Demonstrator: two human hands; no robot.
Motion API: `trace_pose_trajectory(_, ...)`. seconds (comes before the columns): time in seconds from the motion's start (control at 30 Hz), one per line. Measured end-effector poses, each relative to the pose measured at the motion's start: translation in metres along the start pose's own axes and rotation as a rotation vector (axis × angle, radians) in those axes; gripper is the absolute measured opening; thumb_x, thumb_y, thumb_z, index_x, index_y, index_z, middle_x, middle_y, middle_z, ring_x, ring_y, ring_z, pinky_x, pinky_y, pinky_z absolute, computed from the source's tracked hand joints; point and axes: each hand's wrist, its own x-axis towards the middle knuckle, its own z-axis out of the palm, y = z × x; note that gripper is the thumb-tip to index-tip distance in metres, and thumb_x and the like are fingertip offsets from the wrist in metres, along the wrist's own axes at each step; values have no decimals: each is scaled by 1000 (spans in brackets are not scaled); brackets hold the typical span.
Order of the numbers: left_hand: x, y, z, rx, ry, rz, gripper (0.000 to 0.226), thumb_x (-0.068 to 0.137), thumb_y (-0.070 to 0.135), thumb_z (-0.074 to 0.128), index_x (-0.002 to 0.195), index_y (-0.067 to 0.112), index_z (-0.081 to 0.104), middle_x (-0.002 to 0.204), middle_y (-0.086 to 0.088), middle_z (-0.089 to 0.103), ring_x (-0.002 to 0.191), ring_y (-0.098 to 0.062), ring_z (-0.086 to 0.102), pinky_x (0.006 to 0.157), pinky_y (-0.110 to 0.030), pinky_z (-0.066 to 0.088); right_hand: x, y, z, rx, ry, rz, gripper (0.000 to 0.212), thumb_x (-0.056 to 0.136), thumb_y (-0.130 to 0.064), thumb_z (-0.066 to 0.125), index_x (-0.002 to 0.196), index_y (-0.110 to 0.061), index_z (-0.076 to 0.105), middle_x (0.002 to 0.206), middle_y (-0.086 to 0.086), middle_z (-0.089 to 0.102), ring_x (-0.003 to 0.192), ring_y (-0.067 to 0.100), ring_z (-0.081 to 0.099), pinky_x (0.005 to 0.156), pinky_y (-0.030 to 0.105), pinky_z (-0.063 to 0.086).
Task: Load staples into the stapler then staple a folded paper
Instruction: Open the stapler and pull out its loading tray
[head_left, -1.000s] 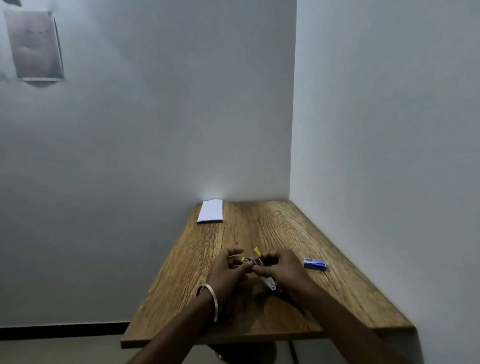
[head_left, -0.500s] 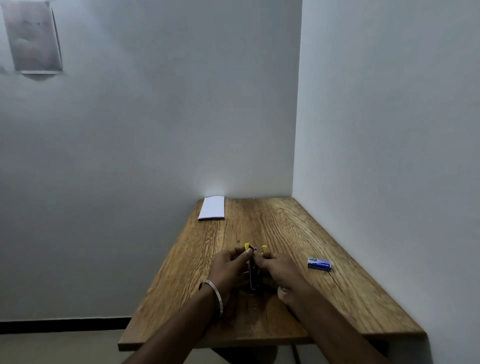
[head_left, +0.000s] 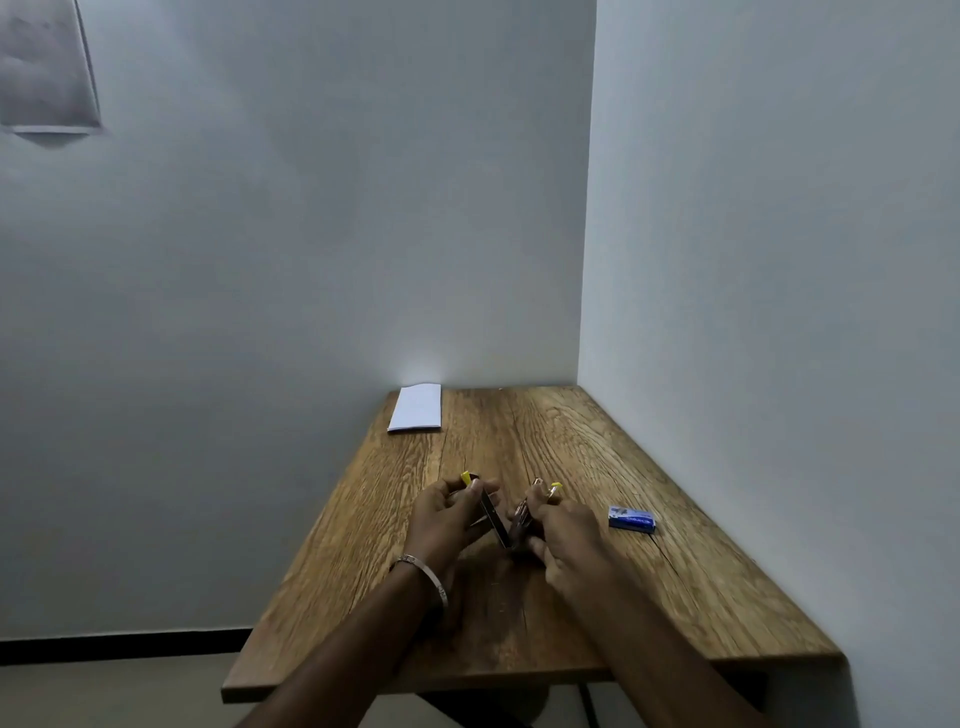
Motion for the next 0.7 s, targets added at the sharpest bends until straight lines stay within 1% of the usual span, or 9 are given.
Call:
trace_pose_trajectory(0.1,4,-1,-9,103,13,-5,20,95,9,54,113,0,60,108,-13,72,99,-24,70,77,-35,59,1,-2,-7,-38,-14,-30,11,97,-8,61,104,1,62,98,17,71,90,26,70,74,41,59)
trace_pose_trajectory(0.2,9,2,-24,216,30,-13,17,91,9,60,108,6,63,106,-12,72,92,-20,71,70,-27,58,4,-6,-15,-164,-10,-111,13,94,0,64,106,-2,61,104,19,68,94,29,71,81,43,61)
trace_pose_trajectory(0.3,11,7,-38,275,-16,-6,24,87,7,65,111,9,62,102,-11,72,87,-17,72,68,-23,58,7,-13,-24,-274,-64,-149,21,90,4,67,109,-3,62,103,19,67,96,32,72,85,45,61)
trace_pose_trajectory(0.33,10,8,-42,334,-28,9,26,87,6,66,112,10,62,101,-10,72,89,-18,72,70,-23,58,8,-15,-28,-327,-95,-167,20,90,3,68,108,-2,64,102,19,69,94,30,73,83,42,62)
trace_pose_trajectory(0.4,9,8,-49,513,-44,67,25,86,8,68,110,13,65,99,-5,72,92,-20,70,76,-25,58,12,-19,-36,-533,-116,-280,16,88,-3,72,104,-5,70,99,13,73,88,21,73,72,29,61)
trace_pose_trajectory(0.47,8,8,-55,687,-62,123,22,83,11,71,103,21,67,100,1,71,94,-16,67,83,-27,57,16,-22,-43,-774,-85,-428,14,86,-13,77,100,-12,74,93,0,73,84,7,68,66,16,50)
trace_pose_trajectory(0.5,7,8,-58,751,-73,145,22,82,12,72,101,24,68,100,4,70,94,-13,66,84,-26,56,17,-23,-45,-852,-70,-475,14,84,-15,78,97,-15,75,90,-6,71,83,2,64,64,13,44)
trace_pose_trajectory(0.57,7,7,-61,862,-79,187,23,82,14,73,99,27,68,98,10,68,93,-8,63,80,-21,54,19,-23,-48,-945,-52,-518,12,81,-17,81,92,-18,76,86,-12,68,81,-1,59,63,12,39)
trace_pose_trajectory(0.7,9,5,-63,1026,-50,260,21,82,18,73,100,28,70,94,18,66,89,2,59,69,-10,45,20,-22,-50,-1050,-78,-518,9,79,-16,83,84,-20,77,81,-9,72,79,2,65,66,13,45)
